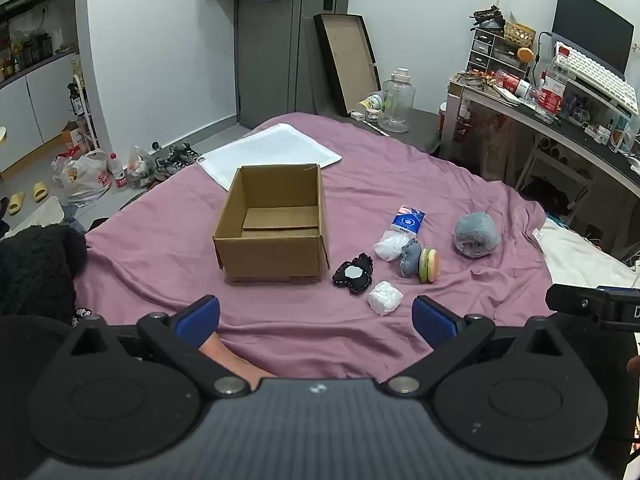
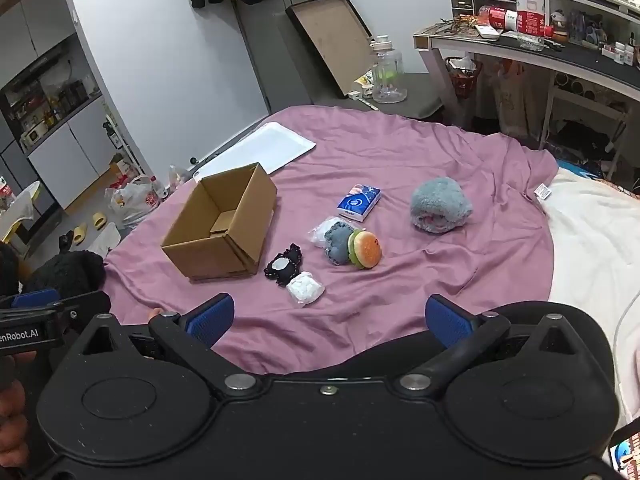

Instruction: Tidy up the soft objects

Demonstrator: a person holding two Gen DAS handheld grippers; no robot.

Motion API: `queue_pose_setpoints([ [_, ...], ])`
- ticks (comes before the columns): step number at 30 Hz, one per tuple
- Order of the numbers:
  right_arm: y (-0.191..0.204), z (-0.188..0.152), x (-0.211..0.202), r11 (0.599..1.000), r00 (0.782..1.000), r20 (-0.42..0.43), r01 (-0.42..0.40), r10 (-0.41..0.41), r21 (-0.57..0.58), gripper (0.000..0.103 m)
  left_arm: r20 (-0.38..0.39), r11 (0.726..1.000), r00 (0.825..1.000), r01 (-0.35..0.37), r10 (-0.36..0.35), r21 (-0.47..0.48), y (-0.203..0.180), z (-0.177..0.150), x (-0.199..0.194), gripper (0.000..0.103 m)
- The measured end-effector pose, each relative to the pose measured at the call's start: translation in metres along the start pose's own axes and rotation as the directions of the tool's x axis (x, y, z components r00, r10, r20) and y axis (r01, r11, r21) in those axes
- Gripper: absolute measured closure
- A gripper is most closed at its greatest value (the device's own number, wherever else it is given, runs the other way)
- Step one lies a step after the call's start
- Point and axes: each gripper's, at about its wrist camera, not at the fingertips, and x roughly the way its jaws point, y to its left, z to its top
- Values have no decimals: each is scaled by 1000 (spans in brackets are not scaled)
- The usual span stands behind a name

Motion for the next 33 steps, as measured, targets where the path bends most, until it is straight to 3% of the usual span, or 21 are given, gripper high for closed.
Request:
queue_pose_setpoints([
  [33, -1, 6, -10, 1000, 999, 21, 26, -25, -12, 0, -4, 1000, 1000, 3, -3, 13, -10, 8, -6, 1],
])
